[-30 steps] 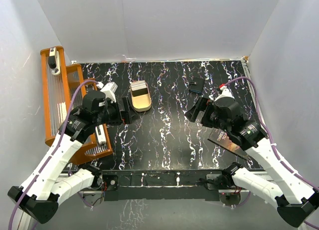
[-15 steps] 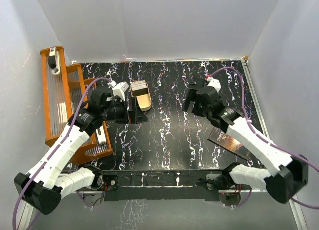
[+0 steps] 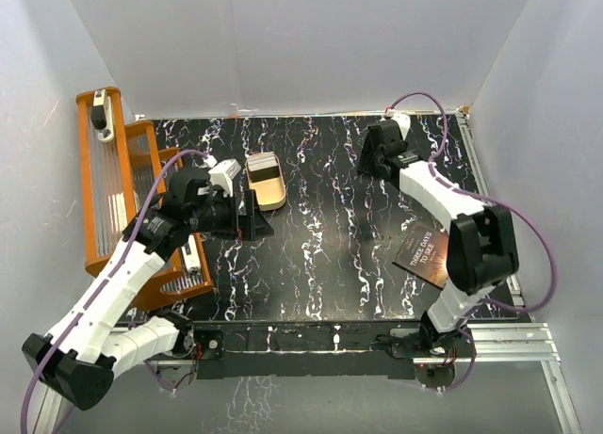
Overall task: Put the credit cards into the card holder
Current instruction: Pick up the card holder from the center of the board.
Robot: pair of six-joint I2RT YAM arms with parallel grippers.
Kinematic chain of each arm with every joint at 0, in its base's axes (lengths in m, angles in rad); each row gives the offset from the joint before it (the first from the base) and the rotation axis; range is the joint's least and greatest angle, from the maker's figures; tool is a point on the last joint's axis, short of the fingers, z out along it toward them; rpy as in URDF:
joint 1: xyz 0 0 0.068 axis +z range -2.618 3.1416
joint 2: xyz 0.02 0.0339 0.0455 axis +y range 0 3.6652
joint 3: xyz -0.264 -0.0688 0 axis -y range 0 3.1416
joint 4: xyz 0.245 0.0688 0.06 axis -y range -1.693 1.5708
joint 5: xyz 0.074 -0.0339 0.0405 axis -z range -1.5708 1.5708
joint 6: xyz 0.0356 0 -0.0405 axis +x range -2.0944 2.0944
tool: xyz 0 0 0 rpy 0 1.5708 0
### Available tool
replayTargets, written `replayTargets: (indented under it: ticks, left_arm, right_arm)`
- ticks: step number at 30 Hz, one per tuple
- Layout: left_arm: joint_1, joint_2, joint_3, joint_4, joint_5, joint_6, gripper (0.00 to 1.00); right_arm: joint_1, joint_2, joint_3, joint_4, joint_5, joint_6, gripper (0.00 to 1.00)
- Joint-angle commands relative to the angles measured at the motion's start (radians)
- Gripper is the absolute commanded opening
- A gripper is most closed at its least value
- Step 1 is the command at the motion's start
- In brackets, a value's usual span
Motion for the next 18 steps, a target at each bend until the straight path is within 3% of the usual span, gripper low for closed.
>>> replayTargets:
  ticks: [1,12,18]
  left_arm:
    - [-0.004,-0.077,0.020,-0.008,-0.033,0.015,0.99]
    - [-0.004,-0.073,0.048,-0.091,-0.123,0.027,0.99]
    - [-0.004,-0.068,0.062,-0.118,-0.033,0.041,0.99]
  right_arm:
    - [-0.058,0.094,0.094,0.064,-0.001,-0.041,0.54]
    - [-0.178,0.372,0.251,0.088,-0.187,0.016,0.50]
    - [-0.222,0.449,0.320,0.076,-0.204,0.012,0.50]
